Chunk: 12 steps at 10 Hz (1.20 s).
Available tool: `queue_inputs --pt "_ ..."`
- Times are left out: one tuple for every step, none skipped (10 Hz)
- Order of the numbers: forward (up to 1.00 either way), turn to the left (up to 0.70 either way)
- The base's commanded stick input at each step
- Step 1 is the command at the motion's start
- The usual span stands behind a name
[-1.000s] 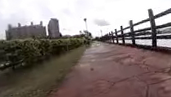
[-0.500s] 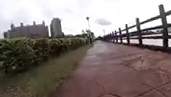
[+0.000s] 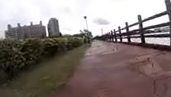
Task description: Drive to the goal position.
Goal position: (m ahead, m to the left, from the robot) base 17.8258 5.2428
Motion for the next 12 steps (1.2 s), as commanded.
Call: queue_inputs --pt "0.85 -0.33" --pt "0.85 -0.26" --pt "0.85 -0.06" --pt "0.85 0.01" --pt "0.85 0.01" --pt "0.85 0.01" --pt "0.85 0.01" --pt "0.85 0.01" --pt "0.85 0.01" --pt "0.85 0.01" --pt "0.85 0.01" --pt "0.85 0.01"
